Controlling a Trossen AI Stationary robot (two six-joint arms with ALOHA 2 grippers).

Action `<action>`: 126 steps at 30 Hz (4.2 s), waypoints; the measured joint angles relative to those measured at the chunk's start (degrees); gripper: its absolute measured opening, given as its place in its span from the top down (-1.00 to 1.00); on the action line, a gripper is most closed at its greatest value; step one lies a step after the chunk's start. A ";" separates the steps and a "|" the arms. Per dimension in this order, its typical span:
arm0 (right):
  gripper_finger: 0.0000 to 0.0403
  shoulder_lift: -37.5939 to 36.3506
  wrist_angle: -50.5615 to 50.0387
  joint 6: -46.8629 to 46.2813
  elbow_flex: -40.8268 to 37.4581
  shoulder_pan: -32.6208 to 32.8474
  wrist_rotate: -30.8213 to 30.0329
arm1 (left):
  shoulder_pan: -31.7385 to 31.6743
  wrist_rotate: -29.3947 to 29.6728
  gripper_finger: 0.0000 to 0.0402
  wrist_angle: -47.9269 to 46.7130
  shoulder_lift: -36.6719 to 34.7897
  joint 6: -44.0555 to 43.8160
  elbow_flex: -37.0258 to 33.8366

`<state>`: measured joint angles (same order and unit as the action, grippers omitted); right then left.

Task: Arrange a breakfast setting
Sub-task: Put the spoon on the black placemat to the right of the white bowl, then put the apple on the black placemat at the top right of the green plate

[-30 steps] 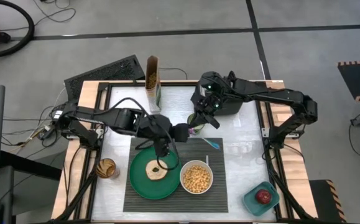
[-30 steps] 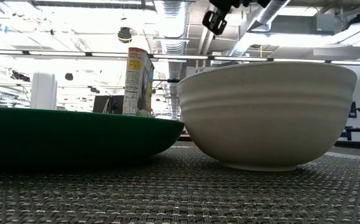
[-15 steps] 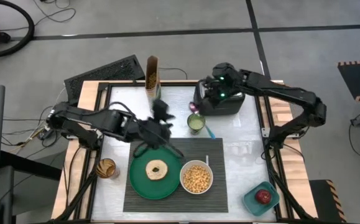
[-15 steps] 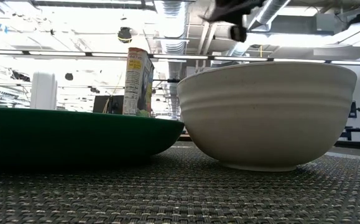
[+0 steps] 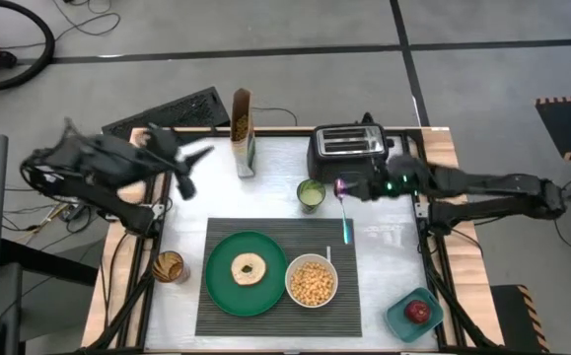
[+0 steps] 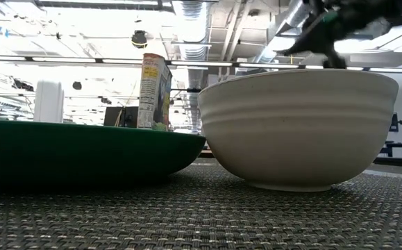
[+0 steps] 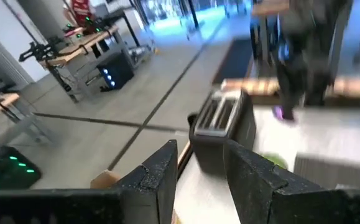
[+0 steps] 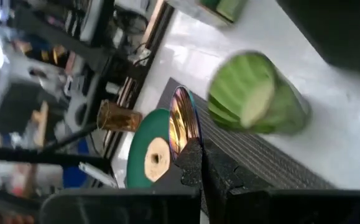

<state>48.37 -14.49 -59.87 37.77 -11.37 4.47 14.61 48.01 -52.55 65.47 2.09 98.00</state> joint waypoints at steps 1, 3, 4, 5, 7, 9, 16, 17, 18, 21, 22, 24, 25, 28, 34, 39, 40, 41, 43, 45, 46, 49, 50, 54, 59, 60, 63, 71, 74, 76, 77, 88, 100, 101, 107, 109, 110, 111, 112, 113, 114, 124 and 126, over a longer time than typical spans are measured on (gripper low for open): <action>0.90 -1.43 2.17 -2.44 -3.01 2.03 -2.46 | 0.00 -0.02 0.42 0.58 -1.17 -0.68 0.00; 0.90 -3.38 5.12 -6.90 -7.77 6.58 -7.69 | 0.00 -0.05 0.42 1.89 -3.03 -1.26 0.00; 0.90 -4.00 5.69 -9.17 -9.59 8.90 -10.46 | 0.00 -0.07 0.42 2.31 -3.62 -1.26 0.00; 0.90 -4.48 6.77 -11.25 -11.11 11.38 -13.00 | 0.00 -0.10 0.42 2.89 -4.14 -1.23 0.00; 0.90 -5.25 7.29 -14.62 -13.50 16.11 -18.08 | 0.00 -0.15 0.42 3.78 -4.66 -1.22 0.00; 0.90 -5.40 7.29 -17.78 -15.50 20.72 -22.16 | 0.00 -0.16 0.42 3.79 -4.77 -1.25 0.00; 0.90 -3.18 6.57 -29.60 -20.94 34.98 -34.21 | 0.00 -0.14 0.42 3.78 -2.98 1.41 0.00; 0.90 -2.44 6.96 -31.08 -21.28 36.64 -36.05 | 0.00 0.02 0.42 3.78 -2.63 1.90 0.00; 0.90 -1.68 7.07 -32.37 -21.43 38.16 -37.68 | 0.00 0.45 0.42 3.78 -2.39 2.33 0.00; 0.90 0.99 7.33 -33.16 -21.50 41.76 -39.70 | 0.00 1.36 0.42 3.79 -2.39 3.12 0.00; 0.90 2.13 7.35 -33.28 -21.50 42.61 -39.69 | -0.02 1.45 0.42 3.82 -2.44 3.11 0.00; 0.90 4.69 7.88 -33.97 -21.50 44.01 -39.33 | -0.02 2.60 0.42 3.82 -2.50 3.14 0.00; 0.90 6.06 8.40 -35.14 -21.50 44.66 -39.28 | 0.00 3.22 0.42 3.80 -2.51 3.14 0.00; 0.90 10.33 12.35 -36.14 -21.50 45.89 -39.03 | -0.02 3.75 0.42 3.80 -2.62 3.12 0.00; 0.90 19.59 20.79 -36.83 -21.50 46.24 -38.00 | -0.02 4.99 0.42 3.78 -2.62 3.12 0.00; 0.90 25.17 23.20 -39.94 -21.50 46.22 -37.97 | -0.02 5.36 0.42 3.78 -2.63 3.90 0.00; 0.90 26.02 23.61 -40.45 -21.50 46.22 -37.85 | -0.02 5.38 0.42 3.77 -2.62 4.22 0.00; 0.90 26.82 24.32 -40.66 -21.50 46.22 -37.63 | -0.02 5.40 0.42 3.75 -2.62 4.31 0.00; 0.90 28.37 26.50 -40.52 -21.38 46.22 -37.31 | -0.02 5.86 0.42 3.75 -2.62 4.35 0.00; 0.90 29.61 28.87 -40.47 -21.24 46.27 -37.28 | -0.02 6.40 0.42 3.65 -2.62 4.36 0.00; 0.90 30.07 29.87 -40.42 -21.21 46.27 -37.31 | -0.02 6.51 0.42 3.57 -2.62 4.37 0.00; 0.90 30.66 31.20 -40.16 -21.21 46.24 -37.33 | -0.02 6.64 0.42 3.57 -2.62 4.37 0.00; 0.90 30.65 31.15 -40.16 -21.24 46.22 -37.34 | -0.02 6.69 0.42 3.57 -2.62 4.37 0.00; 0.90 30.65 29.79 -40.66 -21.24 46.22 -37.35 | -0.02 6.69 0.42 3.58 -2.62 4.37 0.00; 0.90 30.69 29.36 -40.13 -21.30 46.20 -36.12 | -0.02 6.67 0.42 3.58 -2.62 4.31 0.00; 0.90 30.69 29.01 -40.16 -21.30 46.20 -35.90 | -0.02 6.69 0.42 3.58 -2.62 4.30 0.00; 0.90 30.69 27.33 -41.33 -21.28 46.20 -35.73 | -0.02 6.67 0.42 3.58 -2.62 4.26 0.00; 0.90 30.69 26.69 -41.47 -21.30 46.20 -34.83 | -0.04 6.65 0.42 3.60 -2.62 3.69 0.00; 0.90 30.69 26.44 -41.51 -21.30 46.20 -34.75 | -0.03 6.64 0.42 3.60 -2.62 3.45 0.00; 0.90 30.69 26.31 -41.67 -21.30 46.20 -34.68 | -0.04 6.64 0.42 3.60 -2.62 3.45 0.00; 0.90 30.71 26.11 -41.68 -21.20 46.20 -34.61 | -0.03 6.64 0.42 3.60 -2.62 3.44 0.00; 0.90 33.65 20.49 -42.79 -17.17 46.22 -37.35 | -0.04 6.60 0.42 3.60 -2.62 3.19 0.00; 0.90 34.89 21.72 -43.20 -16.30 47.02 -35.99 | -0.02 6.60 0.42 3.60 -2.62 3.19 0.00; 0.90 34.89 21.64 -43.20 -16.30 47.01 -35.89 | -0.02 6.60 0.42 3.60 -2.62 3.19 0.00; 0.81 34.91 21.67 -43.20 -16.30 46.99 -34.87 | -0.02 6.54 0.42 3.60 -2.62 3.19 0.00; 0.74 34.90 21.86 -43.22 -16.30 46.99 -34.34 | -0.02 6.51 0.42 3.60 -2.62 3.17 0.00; 0.72 34.91 21.96 -43.22 -16.30 47.00 -34.27 | -0.02 6.51 0.42 3.60 -2.62 3.15 0.00; 0.70 34.91 22.00 -43.22 -16.30 47.01 -34.26 | -0.02 6.51 0.42 3.60 -2.62 3.14 0.00; 0.70 34.91 22.02 -43.22 -16.30 47.00 -34.25 | -0.02 6.51 0.42 3.60 -2.62 3.13 0.00; 0.69 34.91 22.01 -43.22 -16.30 46.99 -34.25 | -0.02 6.51 0.42 3.60 -2.62 3.09 0.00; 0.69 34.91 22.02 -43.22 -16.30 46.99 -34.25 | -0.02 6.51 0.42 3.60 -2.62 3.06 0.00; 0.58 33.86 21.70 -43.22 -16.34 46.99 -34.29 | -0.02 6.27 0.42 3.60 -2.62 3.03 0.00; 0.50 33.15 21.05 -43.36 -16.40 46.99 -34.29 | -0.02 6.27 0.42 3.60 -2.62 3.02 0.00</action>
<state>81.52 6.56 -103.22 21.38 35.62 -29.82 14.59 54.28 -48.95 62.85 5.12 98.00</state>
